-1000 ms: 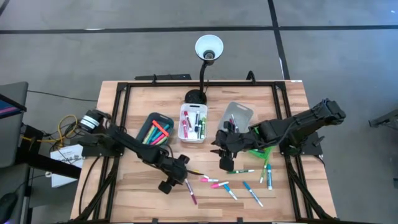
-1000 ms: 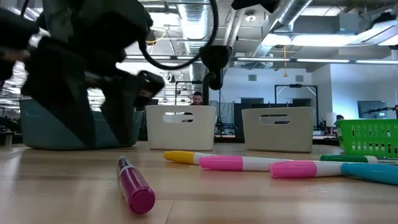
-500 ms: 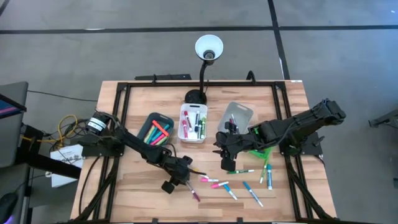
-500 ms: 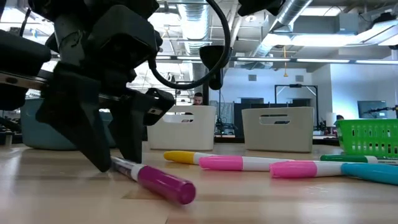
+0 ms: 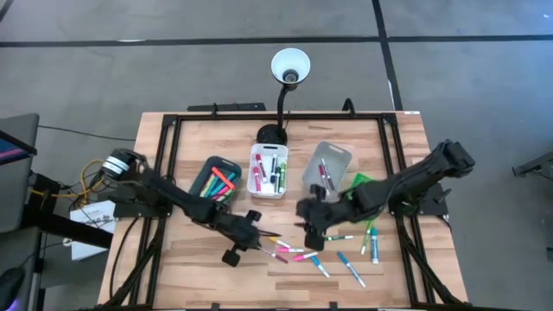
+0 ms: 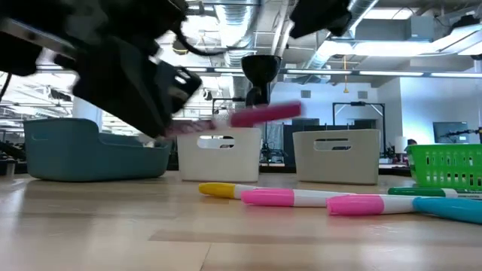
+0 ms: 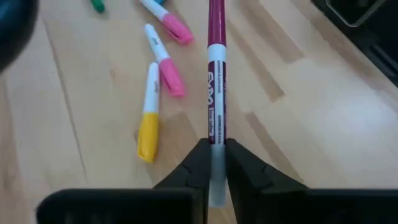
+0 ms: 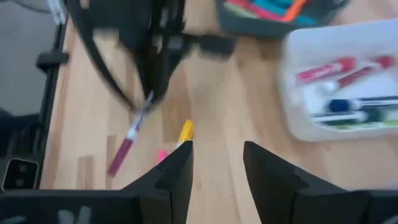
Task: Pick & Place Markers
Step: Put the violet mini dry erase marker into the gray bin
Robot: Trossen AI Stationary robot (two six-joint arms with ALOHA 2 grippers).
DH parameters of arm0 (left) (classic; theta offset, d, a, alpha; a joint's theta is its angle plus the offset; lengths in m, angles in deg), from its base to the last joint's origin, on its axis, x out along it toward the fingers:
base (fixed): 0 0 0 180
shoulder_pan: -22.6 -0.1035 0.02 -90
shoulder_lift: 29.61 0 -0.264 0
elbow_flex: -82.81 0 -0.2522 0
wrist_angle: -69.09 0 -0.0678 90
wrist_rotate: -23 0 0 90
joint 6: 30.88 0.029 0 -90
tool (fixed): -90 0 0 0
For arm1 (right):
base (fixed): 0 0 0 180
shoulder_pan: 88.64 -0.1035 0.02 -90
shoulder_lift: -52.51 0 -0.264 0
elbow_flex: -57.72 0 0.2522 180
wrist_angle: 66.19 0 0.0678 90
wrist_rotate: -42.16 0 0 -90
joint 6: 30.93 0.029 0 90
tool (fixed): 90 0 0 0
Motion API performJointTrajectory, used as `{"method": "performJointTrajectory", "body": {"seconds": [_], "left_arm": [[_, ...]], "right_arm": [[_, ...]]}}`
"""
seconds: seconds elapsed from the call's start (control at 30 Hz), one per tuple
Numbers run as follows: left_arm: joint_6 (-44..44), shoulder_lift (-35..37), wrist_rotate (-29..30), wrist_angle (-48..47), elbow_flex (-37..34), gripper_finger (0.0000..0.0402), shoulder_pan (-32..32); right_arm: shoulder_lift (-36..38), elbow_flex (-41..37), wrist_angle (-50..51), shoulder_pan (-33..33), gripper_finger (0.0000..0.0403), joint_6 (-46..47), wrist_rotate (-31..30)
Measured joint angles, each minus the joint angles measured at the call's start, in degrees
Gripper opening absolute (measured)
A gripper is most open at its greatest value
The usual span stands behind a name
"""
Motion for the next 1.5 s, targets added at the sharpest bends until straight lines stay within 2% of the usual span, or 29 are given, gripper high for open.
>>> {"method": "performJointTrajectory", "body": {"seconds": [0.23,0.4,0.5,0.67,0.9,1.23,1.5], "left_arm": [[-1.91,8.54,11.47,0.26,-3.33,0.0027,-0.01],[-2.24,9.90,12.19,0.06,-3.81,0.0034,-2.67],[-1.84,9.96,11.93,0.22,-4.06,0.0032,-3.73],[-1.88,10.78,13.25,0.53,-4.59,0.0034,-5.08],[-1.81,11.11,13.83,1.58,-4.64,0.0033,-6.19],[-2.17,10.59,14.14,0.68,-4.68,0.0035,-6.64],[-2.22,10.59,15.13,0.89,-4.68,0.0040,-6.66]], "right_arm": [[-7.25,-1.44,-6.51,-3.03,0.0175,-4.12,-2.39],[-11.92,-0.80,-16.81,-1.74,0.0215,-10.75,-2.81],[-13.08,-0.84,-18.05,-0.43,0.0228,-10.82,-4.19],[-15.69,-0.64,-18.01,2.16,0.0226,-10.93,-3.15],[-16.38,-0.96,-15.55,4.05,0.0196,-10.99,-2.53],[-16.12,-0.79,-17.57,4.33,0.0124,-12.88,-2.36],[-16.54,-0.81,-17.24,4.81,0.0050,-12.92,-2.32]]}}
